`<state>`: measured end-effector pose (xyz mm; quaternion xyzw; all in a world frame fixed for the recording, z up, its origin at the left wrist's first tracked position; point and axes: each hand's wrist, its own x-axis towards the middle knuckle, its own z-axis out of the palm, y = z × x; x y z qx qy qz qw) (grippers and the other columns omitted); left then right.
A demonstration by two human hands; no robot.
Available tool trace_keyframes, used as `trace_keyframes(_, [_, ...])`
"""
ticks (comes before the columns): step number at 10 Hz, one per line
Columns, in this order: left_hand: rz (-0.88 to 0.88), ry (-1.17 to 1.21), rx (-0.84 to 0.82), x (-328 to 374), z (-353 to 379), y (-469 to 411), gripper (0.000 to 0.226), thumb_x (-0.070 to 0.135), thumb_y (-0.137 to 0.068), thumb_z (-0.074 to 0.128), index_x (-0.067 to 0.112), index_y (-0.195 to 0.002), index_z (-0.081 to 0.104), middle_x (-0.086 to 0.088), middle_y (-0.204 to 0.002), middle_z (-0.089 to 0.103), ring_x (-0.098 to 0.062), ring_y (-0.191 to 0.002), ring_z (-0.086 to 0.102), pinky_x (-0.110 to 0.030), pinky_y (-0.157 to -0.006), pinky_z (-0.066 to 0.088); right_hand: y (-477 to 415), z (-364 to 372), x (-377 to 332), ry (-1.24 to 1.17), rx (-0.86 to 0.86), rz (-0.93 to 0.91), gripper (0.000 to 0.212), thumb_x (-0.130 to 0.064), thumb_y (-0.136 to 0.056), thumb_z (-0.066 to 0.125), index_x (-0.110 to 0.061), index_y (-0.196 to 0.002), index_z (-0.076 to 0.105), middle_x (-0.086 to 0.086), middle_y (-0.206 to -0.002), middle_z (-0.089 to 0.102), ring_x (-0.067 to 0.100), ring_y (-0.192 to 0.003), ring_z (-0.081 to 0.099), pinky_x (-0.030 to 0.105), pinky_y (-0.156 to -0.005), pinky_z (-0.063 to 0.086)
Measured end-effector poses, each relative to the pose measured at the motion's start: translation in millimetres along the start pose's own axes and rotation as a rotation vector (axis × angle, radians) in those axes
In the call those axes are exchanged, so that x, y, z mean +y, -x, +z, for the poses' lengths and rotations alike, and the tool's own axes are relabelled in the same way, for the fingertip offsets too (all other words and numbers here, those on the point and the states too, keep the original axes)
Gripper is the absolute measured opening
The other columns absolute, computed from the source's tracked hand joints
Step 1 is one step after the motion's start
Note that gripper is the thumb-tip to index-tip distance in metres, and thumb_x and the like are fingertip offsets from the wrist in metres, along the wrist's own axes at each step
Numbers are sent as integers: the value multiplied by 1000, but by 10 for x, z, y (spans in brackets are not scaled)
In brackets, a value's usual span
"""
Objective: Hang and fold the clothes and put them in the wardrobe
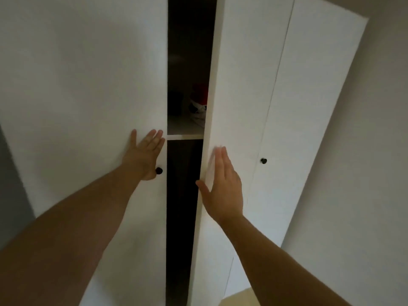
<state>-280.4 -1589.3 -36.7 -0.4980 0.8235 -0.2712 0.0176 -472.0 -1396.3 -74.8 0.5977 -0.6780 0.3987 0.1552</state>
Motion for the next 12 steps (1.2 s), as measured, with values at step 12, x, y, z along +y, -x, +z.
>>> trace_keyframes(12, [-51,-5,21,82,-149,54,94,38,-92,49,15,-159,-12,-8,-163,-29,-27,-150,-28,-68,-116,-9,-1582,530,-438,275,-761,-202,76,-6,-95,47,-28,-160,14,6,-169,-8,26,-155,-3,53,-124,3])
